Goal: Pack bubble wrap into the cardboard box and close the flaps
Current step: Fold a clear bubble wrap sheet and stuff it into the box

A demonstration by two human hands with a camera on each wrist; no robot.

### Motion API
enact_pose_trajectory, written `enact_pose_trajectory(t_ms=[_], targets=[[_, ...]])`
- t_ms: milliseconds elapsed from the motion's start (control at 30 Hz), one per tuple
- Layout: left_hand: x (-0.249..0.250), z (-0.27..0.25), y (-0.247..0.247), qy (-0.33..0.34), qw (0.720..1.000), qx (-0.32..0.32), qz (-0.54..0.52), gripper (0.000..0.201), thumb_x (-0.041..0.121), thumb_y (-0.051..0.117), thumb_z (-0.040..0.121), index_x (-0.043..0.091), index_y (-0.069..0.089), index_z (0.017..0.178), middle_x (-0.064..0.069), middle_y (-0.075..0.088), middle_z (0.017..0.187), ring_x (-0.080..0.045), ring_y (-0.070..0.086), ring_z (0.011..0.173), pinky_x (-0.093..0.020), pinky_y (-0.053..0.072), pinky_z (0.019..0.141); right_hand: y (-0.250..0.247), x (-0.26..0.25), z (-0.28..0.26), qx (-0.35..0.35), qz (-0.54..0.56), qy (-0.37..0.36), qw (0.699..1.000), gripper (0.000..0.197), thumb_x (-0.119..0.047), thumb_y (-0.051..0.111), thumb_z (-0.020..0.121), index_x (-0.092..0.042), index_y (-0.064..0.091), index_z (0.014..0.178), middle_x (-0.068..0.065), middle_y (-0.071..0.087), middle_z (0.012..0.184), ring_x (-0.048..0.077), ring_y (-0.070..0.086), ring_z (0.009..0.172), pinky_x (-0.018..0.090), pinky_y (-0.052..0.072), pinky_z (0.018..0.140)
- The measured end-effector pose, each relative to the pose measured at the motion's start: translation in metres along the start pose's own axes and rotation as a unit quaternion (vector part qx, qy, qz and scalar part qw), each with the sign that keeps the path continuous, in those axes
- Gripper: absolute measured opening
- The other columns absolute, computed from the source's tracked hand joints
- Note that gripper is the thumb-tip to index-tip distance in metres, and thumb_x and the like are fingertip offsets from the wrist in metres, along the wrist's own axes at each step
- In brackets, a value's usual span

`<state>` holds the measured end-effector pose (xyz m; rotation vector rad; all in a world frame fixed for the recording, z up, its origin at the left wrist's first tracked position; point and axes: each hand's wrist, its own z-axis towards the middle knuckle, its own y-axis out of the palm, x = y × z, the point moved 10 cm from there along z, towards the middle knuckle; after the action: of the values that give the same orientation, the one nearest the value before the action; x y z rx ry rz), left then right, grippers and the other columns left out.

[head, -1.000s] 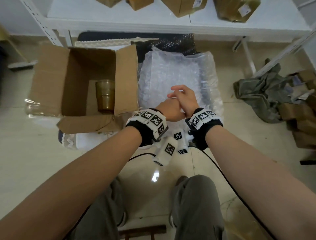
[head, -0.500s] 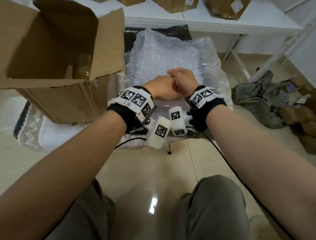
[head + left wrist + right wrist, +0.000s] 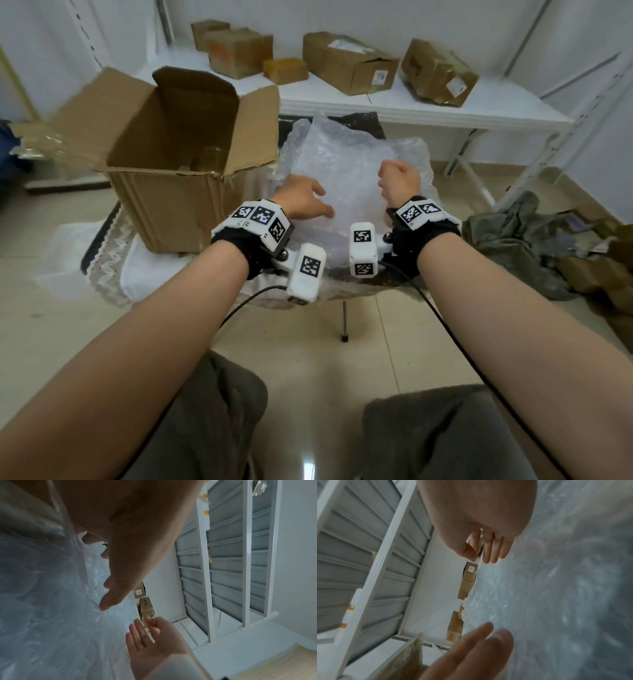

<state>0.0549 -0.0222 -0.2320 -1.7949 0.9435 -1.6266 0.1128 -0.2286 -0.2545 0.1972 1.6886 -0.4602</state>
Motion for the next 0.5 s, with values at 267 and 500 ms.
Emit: enact_pose_trajectory(t_ms=[267, 500], targets=[[-0.042, 0.018, 0.011, -0.048, 0.989, 0.072, -0.119, 0.044, 0.028, 0.081, 0.075, 0.019, 0.069, 0.117, -0.005, 0.055, 0.14, -0.022, 0.049, 0.128, -0.032, 0.038, 0.109, -0.041, 0.006, 0.005, 0.052, -0.101, -0.02, 0.993, 0.03, -0.038, 0.054, 0.079, -0.027, 0.075, 0.098, 0.002, 0.068, 0.121, 0.027, 0.055, 0.118, 0.037, 0.042, 0.106], [-0.038, 0.023, 0.017, -0.023, 0.984, 0.085, -0.152, 0.041, 0.03, 0.081, 0.075, 0.02, 0.072, 0.113, -0.002, 0.06, 0.132, -0.017, 0.051, 0.124, -0.026, 0.037, 0.102, -0.063, 0.048, 0.032, 0.05, -0.059, 0.033, 0.996, 0.015, -0.039, 0.064, 0.069, -0.027, 0.071, 0.075, 0.001, 0.073, 0.1, 0.027, 0.065, 0.1, 0.039, 0.051, 0.098]])
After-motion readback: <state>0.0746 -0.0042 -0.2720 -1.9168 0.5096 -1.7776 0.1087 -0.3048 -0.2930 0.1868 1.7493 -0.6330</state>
